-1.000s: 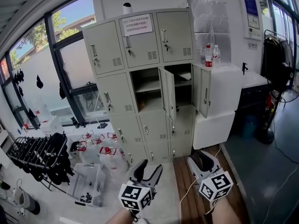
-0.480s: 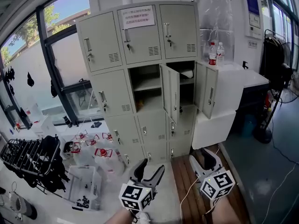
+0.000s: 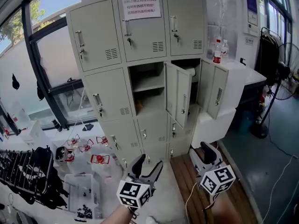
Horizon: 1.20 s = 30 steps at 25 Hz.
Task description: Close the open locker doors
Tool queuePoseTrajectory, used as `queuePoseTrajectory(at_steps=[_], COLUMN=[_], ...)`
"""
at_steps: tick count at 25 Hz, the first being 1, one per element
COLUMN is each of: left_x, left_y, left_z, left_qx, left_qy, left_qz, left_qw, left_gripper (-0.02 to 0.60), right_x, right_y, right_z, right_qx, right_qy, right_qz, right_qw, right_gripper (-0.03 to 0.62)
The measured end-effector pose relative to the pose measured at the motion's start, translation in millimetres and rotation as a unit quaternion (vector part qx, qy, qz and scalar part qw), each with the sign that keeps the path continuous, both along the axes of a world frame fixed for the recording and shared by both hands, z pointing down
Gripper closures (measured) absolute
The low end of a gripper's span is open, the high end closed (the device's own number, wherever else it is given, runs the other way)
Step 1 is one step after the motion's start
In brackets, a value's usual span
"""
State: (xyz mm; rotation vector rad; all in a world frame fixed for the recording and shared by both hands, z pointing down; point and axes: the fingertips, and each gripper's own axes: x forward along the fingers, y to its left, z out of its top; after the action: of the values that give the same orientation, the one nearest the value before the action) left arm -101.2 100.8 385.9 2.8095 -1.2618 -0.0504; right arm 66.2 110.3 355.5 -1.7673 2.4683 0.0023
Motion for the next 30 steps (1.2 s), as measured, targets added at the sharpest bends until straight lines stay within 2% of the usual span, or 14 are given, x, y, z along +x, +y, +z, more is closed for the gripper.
queuePoseTrajectory(at_steps=[7, 15, 25, 30], left_x=[-36.9, -63.8, -53.0, -31.1], left_y=[-31.3, -52.7, -99.2, -134.5], left_z=[-0.7, 0.0, 3.0, 4.4], left_qx=[-0.001, 0.001, -0.001, -0.003], left_qy=[-0.001, 0.008, 0.000, 0.001], left_qz=[0.025, 0.031, 0.029, 0.023], left_qw=[0.9997, 0.9995, 0.9996, 0.9997], left_gripper=[0.296, 0.296, 0.296, 0.296], right_x=[-31.1, -49.0, -25.7, 1.4], right_y=[-30.7, -53.6, -102.6, -141.4], right_z=[-3.9, -8.0, -4.2, -4.0], right_qx=[-0.002, -0.002, -0.001, 0.001], right_qy=[-0.009, -0.007, -0.023, -0.027], right_qz=[0.028, 0.046, 0.056, 0.061], right_qw=[1.000, 0.999, 0.998, 0.998], right_gripper=[0.407, 0.407, 0.407, 0.407])
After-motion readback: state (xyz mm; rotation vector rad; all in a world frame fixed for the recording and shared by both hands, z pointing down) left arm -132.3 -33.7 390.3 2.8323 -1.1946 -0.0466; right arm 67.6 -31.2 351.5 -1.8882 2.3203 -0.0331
